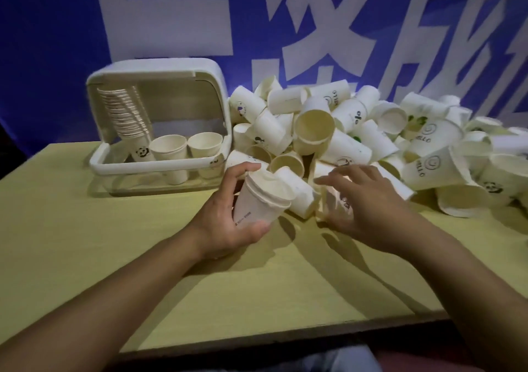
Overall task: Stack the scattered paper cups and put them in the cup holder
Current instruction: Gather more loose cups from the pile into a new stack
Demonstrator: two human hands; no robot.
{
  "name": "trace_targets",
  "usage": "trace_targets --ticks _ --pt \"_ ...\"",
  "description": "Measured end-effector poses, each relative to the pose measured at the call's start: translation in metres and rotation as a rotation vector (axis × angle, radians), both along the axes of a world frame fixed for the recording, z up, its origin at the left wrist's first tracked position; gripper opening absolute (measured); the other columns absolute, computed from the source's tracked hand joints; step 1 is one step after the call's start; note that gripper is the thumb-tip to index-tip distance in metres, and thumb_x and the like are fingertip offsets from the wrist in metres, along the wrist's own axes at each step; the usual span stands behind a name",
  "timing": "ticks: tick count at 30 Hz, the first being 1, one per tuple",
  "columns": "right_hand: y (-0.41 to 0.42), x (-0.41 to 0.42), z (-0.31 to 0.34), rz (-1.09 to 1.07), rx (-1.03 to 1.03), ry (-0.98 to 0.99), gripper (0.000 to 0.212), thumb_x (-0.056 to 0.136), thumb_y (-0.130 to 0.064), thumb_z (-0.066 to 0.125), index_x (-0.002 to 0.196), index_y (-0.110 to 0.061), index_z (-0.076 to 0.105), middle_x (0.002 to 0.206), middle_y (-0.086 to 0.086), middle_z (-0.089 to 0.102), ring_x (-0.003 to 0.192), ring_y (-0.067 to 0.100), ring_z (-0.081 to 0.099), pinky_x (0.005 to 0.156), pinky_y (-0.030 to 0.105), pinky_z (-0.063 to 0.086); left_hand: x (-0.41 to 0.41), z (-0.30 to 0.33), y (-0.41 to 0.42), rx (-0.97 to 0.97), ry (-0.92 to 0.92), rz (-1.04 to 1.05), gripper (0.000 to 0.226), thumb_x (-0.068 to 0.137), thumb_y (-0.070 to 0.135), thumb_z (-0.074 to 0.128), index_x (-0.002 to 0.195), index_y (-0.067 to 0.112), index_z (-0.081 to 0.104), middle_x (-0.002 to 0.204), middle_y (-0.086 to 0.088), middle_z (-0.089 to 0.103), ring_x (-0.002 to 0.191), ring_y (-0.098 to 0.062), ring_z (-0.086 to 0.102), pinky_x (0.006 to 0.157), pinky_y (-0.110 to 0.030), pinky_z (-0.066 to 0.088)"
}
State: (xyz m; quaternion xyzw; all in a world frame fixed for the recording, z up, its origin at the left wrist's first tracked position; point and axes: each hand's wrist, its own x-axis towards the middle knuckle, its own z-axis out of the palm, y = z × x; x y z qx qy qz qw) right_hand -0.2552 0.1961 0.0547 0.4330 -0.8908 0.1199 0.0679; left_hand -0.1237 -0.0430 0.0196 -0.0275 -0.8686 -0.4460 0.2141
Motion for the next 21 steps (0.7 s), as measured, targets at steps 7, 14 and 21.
trace_targets --ticks 7,14,21 --pt "0.026 -0.022 -0.012 -0.106 0.029 -0.070 0.074 0.082 -0.054 0.071 0.142 -0.052 0.029 0.139 -0.005 0.049 0.116 0.019 0.051 0.094 0.041 0.049 -0.020 -0.007 0.039 -0.017 -0.106 -0.141 0.085 0.062 0.054 0.075 0.128 0.072 0.025 0.125 0.024 0.049 0.105 -0.005 0.059 0.087 -0.030 0.057" --pt "0.069 -0.014 -0.005 -0.153 -0.901 -0.489 0.068 0.082 -0.035 0.078 0.139 -0.049 0.043 0.118 -0.016 0.055 0.094 0.002 0.063 0.070 0.020 0.056 -0.051 -0.005 0.087 0.013 -0.117 -0.286 0.089 0.064 0.055 0.074 0.133 0.075 0.020 0.122 0.034 0.051 0.108 0.003 0.059 0.085 -0.022 0.055" --pt "0.085 0.007 -0.012 -0.197 -1.171 -0.568 0.060 0.084 -0.028 0.078 0.133 -0.046 0.048 0.121 -0.006 0.062 0.103 0.003 0.067 0.083 0.026 0.058 -0.094 -0.010 0.144 0.049 -0.063 -0.371 0.114 0.070 0.050 0.077 0.139 0.074 -0.011 0.139 0.020 0.049 0.118 0.000 0.058 0.095 -0.028 0.053"
